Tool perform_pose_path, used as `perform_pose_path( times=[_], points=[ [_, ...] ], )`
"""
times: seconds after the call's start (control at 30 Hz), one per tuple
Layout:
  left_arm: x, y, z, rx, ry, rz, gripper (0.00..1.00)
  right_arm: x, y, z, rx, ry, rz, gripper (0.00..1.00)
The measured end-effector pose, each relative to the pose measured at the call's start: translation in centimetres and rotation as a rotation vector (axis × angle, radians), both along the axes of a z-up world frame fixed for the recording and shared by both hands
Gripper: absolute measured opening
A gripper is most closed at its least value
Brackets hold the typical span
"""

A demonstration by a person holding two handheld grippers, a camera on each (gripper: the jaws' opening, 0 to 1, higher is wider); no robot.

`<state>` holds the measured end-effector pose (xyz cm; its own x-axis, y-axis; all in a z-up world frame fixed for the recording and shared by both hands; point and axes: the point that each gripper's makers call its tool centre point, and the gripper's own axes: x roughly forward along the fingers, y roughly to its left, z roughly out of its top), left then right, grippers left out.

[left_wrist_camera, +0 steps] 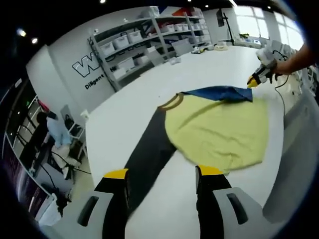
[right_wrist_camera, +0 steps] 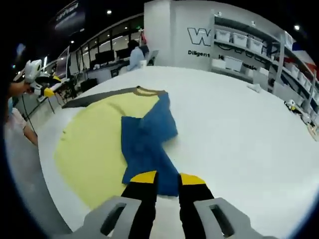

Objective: Fold the garment on the visible template until the final outline fits inside the template.

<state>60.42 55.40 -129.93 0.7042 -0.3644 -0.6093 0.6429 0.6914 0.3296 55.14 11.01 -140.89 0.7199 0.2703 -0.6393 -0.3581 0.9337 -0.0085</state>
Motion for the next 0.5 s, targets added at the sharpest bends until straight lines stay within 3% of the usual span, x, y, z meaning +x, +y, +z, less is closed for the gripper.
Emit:
perform_pose_path(
  times=[0.07, 0.17, 0.23, 0.3, 0.5],
  points=[
    [0.1, 0.0, 0.0, -0.004, -0.002, 0.002, 0.55, -0.3, 1.3, 0.0, 0.023, -0.015, 0.059, 0.18],
    [0.1, 0.0, 0.0, -0.006, -0.002, 0.005, 0.54, -1.1, 3.3, -1.0, -0.012, 0.003, 0.181, 0.25],
    [0.0, 0.0, -0.1, -0.012, -0.001, 0.008, 0.55, -1.5, 4.2, -1.6, -0.023, 0.017, 0.218, 0.3],
    [-0.3, 0.0, -0.1, -0.014, -0.004, 0.006, 0.55, -1.5, 4.9, -2.1, -0.043, 0.014, 0.237, 0.36],
    [-1.2, 0.7, 0.0, -0.011, -0.004, 0.008, 0.54, -1.0, 5.8, -3.4, -0.048, 0.034, 0.243, 0.33]
  ],
)
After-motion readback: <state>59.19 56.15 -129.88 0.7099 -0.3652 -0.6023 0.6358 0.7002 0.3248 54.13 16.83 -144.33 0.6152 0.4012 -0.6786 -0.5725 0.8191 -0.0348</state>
